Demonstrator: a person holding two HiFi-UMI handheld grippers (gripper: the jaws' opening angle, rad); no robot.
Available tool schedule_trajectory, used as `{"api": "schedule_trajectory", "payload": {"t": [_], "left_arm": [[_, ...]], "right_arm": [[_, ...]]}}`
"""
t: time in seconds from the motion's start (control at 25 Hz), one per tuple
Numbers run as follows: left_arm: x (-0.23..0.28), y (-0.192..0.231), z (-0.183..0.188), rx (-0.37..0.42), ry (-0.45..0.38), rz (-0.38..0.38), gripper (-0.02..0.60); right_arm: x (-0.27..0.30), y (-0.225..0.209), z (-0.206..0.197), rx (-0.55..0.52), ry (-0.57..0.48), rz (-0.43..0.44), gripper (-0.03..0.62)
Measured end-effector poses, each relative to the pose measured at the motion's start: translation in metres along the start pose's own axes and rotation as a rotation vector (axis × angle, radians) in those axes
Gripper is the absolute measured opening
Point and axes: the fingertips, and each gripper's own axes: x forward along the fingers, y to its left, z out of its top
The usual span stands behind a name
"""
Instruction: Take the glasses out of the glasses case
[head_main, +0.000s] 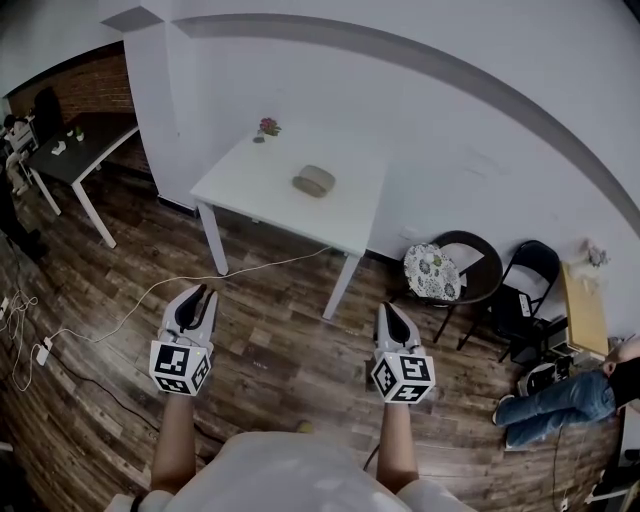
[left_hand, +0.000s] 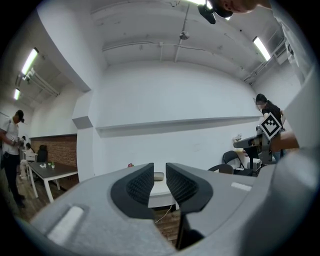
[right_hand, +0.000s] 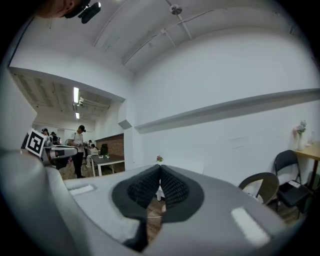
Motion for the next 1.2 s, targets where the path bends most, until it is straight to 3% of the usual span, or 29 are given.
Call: {"api": "schedule_trajectory", "payload": {"t": [0.48,1.2], "left_arm": [[-0.002,-0.011,-0.001,-0.018,0.010,-0.018,0.101],[0.043,-0.066,0.004,0.008,0.032,-0.016,0.101]], "right_arm": [[-0.007,0.000,-0.003,-0.012,0.003,0.015,0.002],[0.003,-0.063,-0.002,0.011,-0.003,0.054,0.003]]}}
